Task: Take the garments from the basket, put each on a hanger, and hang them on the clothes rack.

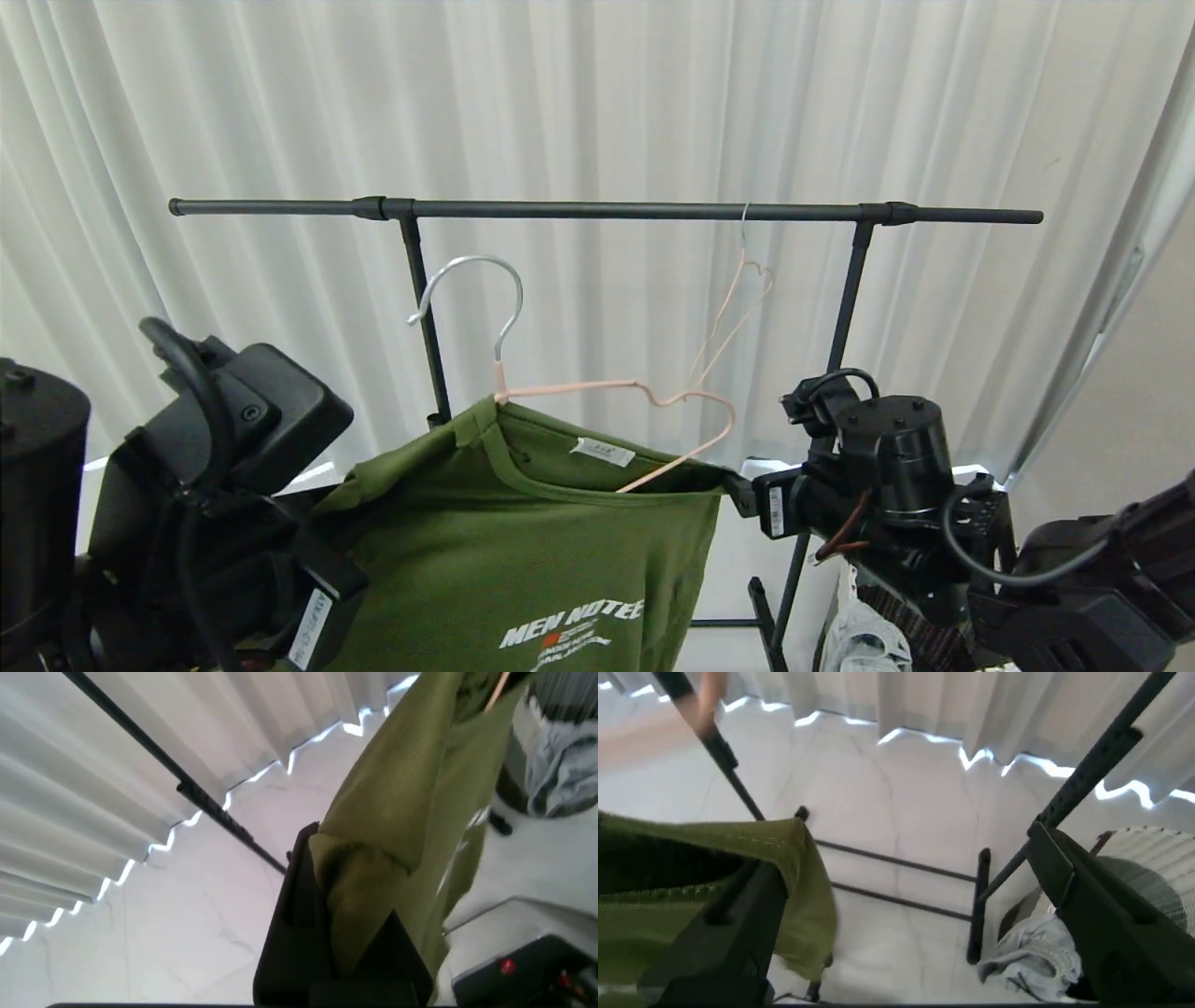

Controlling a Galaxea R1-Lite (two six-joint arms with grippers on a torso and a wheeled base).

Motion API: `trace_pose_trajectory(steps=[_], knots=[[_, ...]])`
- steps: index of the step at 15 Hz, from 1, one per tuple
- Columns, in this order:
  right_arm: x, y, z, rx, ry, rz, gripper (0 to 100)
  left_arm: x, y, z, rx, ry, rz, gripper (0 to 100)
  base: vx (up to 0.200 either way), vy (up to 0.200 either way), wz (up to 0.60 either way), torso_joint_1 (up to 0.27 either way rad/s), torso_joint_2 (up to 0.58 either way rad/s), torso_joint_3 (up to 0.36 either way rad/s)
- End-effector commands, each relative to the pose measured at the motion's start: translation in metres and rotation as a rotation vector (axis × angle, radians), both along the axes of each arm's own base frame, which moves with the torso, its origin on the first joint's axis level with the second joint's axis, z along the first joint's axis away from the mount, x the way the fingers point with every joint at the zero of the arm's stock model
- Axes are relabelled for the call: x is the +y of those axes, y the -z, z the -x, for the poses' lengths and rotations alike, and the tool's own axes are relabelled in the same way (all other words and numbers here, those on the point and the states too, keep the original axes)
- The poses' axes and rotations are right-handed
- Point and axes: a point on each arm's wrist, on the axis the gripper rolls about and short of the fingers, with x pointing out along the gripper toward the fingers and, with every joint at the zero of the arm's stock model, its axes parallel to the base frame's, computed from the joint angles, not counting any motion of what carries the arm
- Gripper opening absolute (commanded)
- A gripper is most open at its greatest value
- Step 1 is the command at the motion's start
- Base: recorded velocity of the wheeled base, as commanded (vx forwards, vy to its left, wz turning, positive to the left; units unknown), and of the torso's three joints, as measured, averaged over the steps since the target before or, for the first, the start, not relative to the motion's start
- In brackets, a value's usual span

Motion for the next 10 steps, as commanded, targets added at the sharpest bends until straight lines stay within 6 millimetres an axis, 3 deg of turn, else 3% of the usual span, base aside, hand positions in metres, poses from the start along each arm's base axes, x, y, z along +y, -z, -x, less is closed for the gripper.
trace_pose_trajectory(steps=[1,6,10], knots=[[-0.014,-0.017,-0.003,-0.040,0.030,-0.035,100,0.007,0.011,0.009,0.012,0.016,-0.028,0,0.000,0.000,0.00,0.000,0.00,0.000],[-0.026,-0.036,0.007,-0.078,-0.027,-0.062,100,0.014,0.031,0.019,0.041,0.060,-0.113,0,0.000,0.000,0.00,0.000,0.00,0.000],[-0.041,-0.040,0.034,-0.068,-0.176,-0.015,100,0.010,0.036,0.015,0.065,0.048,-0.129,0,0.000,0.000,0.00,0.000,0.00,0.000]])
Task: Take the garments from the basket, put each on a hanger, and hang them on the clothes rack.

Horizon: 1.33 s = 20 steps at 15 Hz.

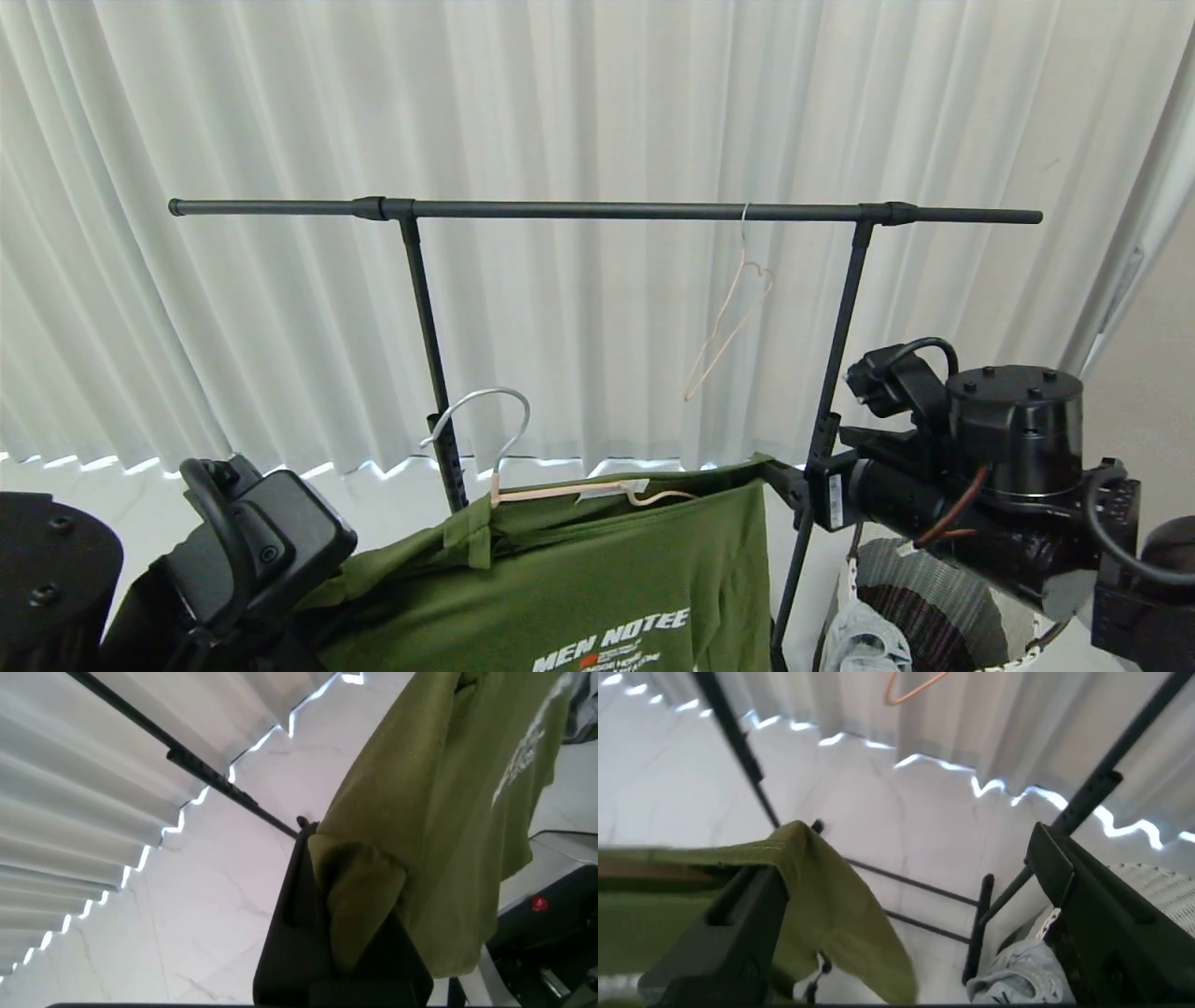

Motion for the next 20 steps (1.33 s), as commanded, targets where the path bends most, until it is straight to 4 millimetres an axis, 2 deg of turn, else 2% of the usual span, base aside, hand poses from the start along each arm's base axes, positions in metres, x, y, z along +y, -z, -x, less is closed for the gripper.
trace_pose_trajectory(steps=[1,2,5,9,12,15,18,20], knots=[[-0.012,-0.005,0.020,-0.021,-0.081,0.022,100,-0.001,-0.001,0.000,0.000,0.007,0.007,0,0.000,0.000,0.00,0.000,0.00,0.000],[-0.013,-0.003,0.026,-0.022,-0.125,0.040,100,-0.001,-0.001,0.000,-0.006,0.014,0.018,0,0.000,0.000,0.00,0.000,0.00,0.000],[-0.011,-0.010,0.059,0.006,-0.398,0.050,100,-0.003,-0.004,0.001,-0.023,0.039,0.056,0,0.000,0.000,0.00,0.000,0.00,0.000],[-0.008,-0.025,0.073,-0.024,-0.574,0.084,100,0.000,0.003,0.016,-0.005,0.141,0.072,0,0.000,0.000,0.00,0.000,0.00,0.000],[0.011,-0.037,0.088,-0.048,-0.779,0.109,100,0.005,0.006,0.029,0.010,0.253,0.104,0,0.000,0.000,0.00,0.000,0.00,0.000],[0.033,-0.033,0.106,-0.039,-0.950,0.160,100,0.000,0.001,0.033,0.002,0.309,0.119,0,0.000,0.000,0.00,0.000,0.00,0.000],[0.056,-0.024,0.112,-0.012,-1.018,0.191,100,-0.005,0.000,0.036,-0.001,0.360,0.107,0,0.000,0.000,0.00,0.000,0.00,0.000],[0.059,-0.021,0.111,-0.007,-1.020,0.205,100,-0.005,0.001,0.036,-0.010,0.374,0.082,0,0.000,0.000,0.00,0.000,0.00,0.000]])
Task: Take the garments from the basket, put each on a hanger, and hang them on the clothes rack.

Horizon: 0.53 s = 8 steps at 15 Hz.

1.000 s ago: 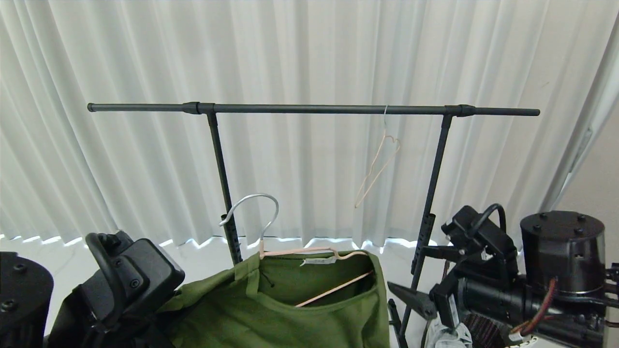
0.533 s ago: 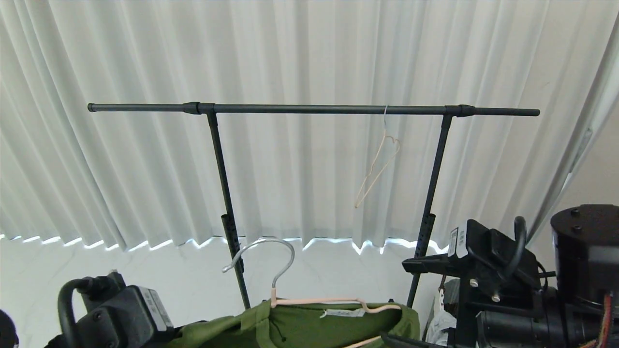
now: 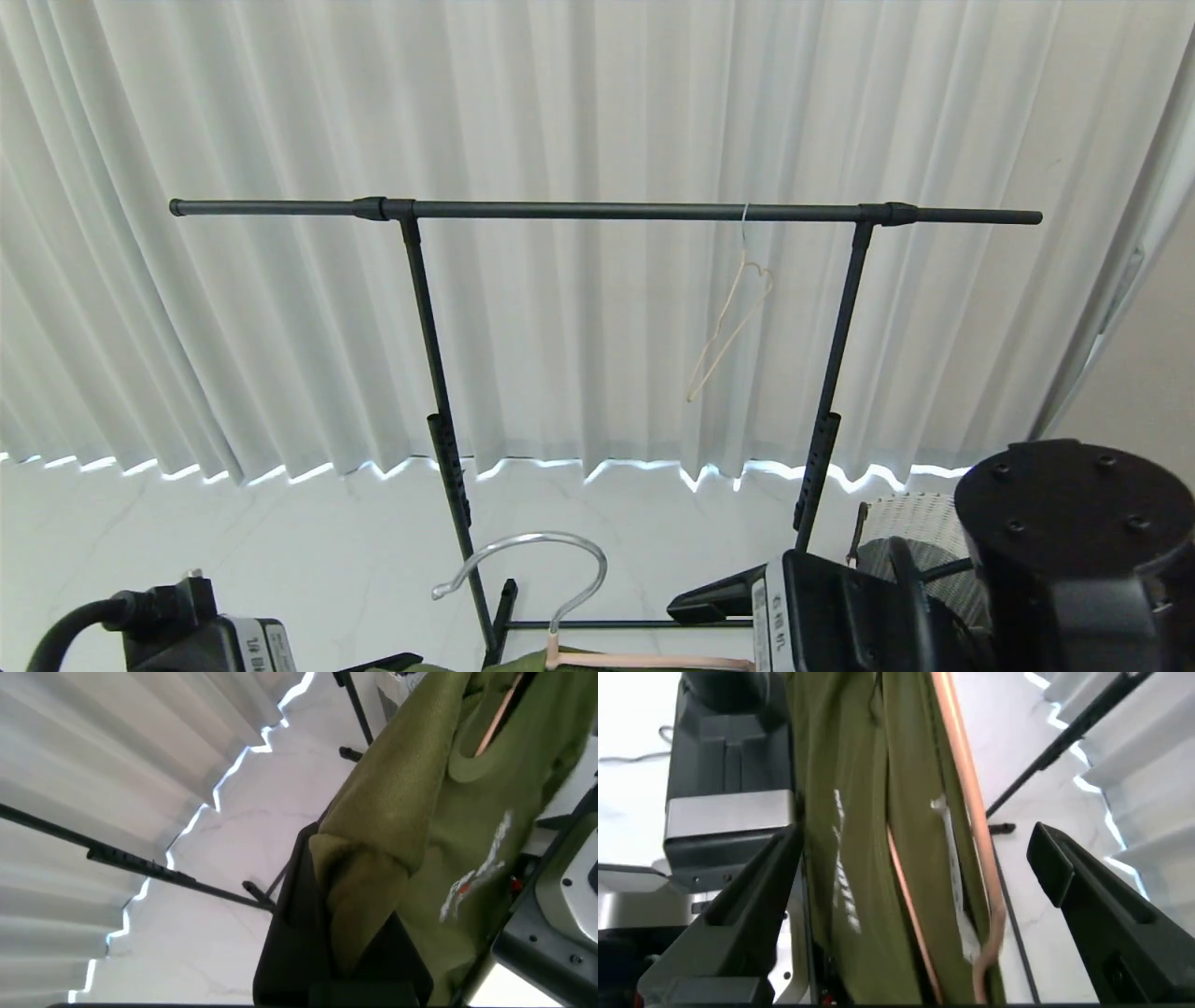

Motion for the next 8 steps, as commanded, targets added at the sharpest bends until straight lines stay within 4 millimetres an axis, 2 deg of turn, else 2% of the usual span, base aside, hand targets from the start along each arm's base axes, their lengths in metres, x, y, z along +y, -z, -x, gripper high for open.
trace_pose_trajectory(steps=[1,8], knots=[[0.0061,0.0117,-0.0024,0.015,-0.007,0.061,100,-0.0012,0.0012,0.0000,-0.005,0.012,-0.016,0,0.000,0.000,0.00,0.000,0.00,0.000],[0.0082,0.0179,-0.0059,0.012,0.025,0.093,100,-0.0016,0.0014,0.0002,-0.005,0.016,-0.019,0,0.000,0.000,0.00,0.000,0.00,0.000]])
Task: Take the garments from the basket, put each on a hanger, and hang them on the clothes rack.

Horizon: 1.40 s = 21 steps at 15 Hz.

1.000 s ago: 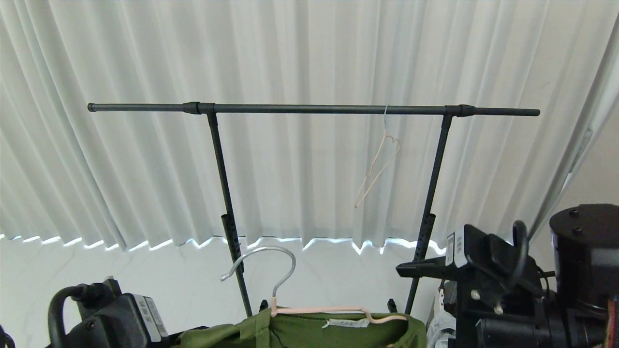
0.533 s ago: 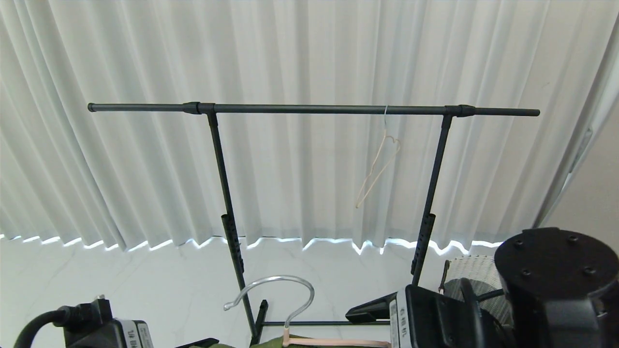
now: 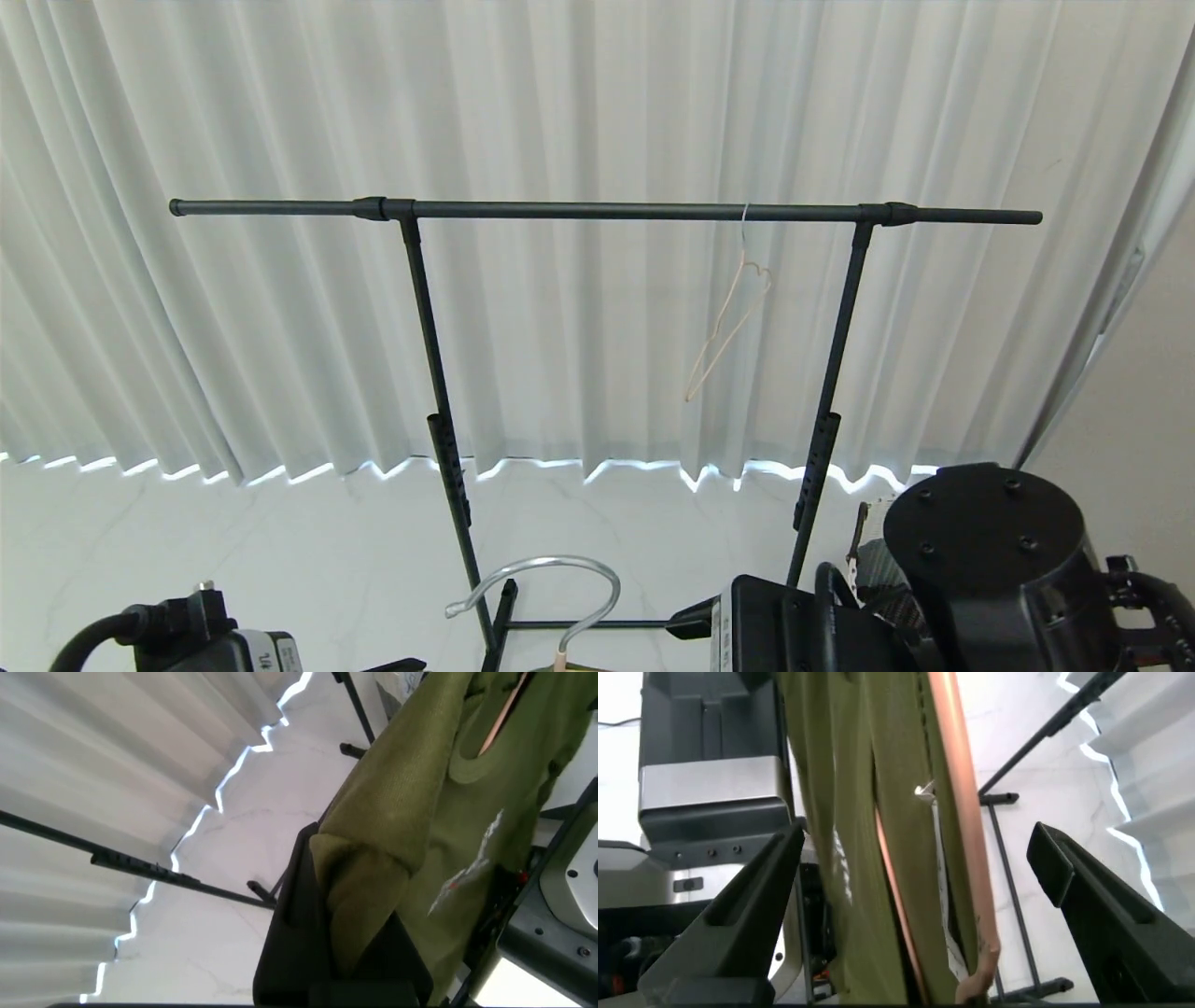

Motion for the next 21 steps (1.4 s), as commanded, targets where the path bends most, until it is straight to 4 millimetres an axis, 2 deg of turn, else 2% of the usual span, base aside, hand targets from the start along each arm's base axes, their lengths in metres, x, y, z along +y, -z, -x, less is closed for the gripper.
trace_pose_trajectory(steps=[1,9,10,15,21], knots=[[0.001,0.002,-0.001,0.003,0.003,0.007,0,0.000,0.000,0.000,-0.001,0.001,0.001,0,0.000,0.000,0.00,0.000,0.00,0.000],[0.001,0.002,-0.005,-0.019,0.038,0.013,0,0.001,-0.001,0.001,-0.005,0.002,0.005,0,0.000,0.000,0.00,0.000,0.00,0.000],[0.000,0.002,-0.005,-0.031,0.029,0.012,0,0.001,-0.001,0.001,-0.005,0.002,0.005,100,0.000,0.000,0.00,0.000,0.00,0.000],[-0.012,-0.009,-0.008,-0.098,0.032,-0.015,0,0.003,0.000,0.001,-0.003,-0.002,0.005,100,0.000,0.000,0.00,0.000,0.00,0.000],[-0.059,-0.009,-0.026,-0.118,0.189,0.003,0,0.008,0.000,-0.002,-0.031,-0.058,0.069,100,0.000,0.000,0.00,0.000,0.00,0.000]])
